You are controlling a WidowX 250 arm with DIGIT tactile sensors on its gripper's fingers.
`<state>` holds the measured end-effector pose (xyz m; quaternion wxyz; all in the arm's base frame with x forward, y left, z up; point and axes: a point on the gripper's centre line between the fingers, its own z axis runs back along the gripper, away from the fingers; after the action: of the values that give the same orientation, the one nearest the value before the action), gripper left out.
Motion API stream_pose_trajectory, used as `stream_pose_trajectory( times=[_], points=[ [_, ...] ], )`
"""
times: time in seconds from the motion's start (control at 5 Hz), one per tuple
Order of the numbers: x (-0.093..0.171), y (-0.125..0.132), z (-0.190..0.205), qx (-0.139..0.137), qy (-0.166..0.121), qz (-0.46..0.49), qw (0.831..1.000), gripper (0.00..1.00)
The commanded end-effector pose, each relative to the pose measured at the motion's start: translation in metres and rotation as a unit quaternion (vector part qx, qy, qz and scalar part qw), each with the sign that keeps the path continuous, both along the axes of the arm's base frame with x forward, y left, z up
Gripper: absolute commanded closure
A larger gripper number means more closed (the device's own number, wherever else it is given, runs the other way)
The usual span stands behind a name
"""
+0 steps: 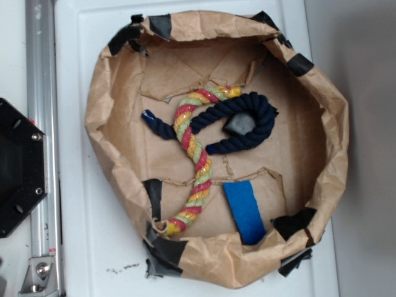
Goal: Grab the blue rope.
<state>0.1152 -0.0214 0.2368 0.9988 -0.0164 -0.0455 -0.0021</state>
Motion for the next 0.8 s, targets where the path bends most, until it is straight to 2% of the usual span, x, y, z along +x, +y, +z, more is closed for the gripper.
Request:
stream_pose_trajectory(
  times=[0.0, 0.2, 0.4, 0.6],
  points=[
    [0.0, 0.0, 0.0, 0.0, 0.0, 0.0, 1.0, 0.0],
    [0.05, 0.006, -0.028, 0.051, -0.047, 0.003, 0.998, 0.0],
    [0.101, 0.002, -0.061, 0.034, -0.064, -0.018, 0.997, 0.0],
    [0.136, 0.001, -0.097, 0.036, -0.049, -0.031, 0.998, 0.0]
  ],
)
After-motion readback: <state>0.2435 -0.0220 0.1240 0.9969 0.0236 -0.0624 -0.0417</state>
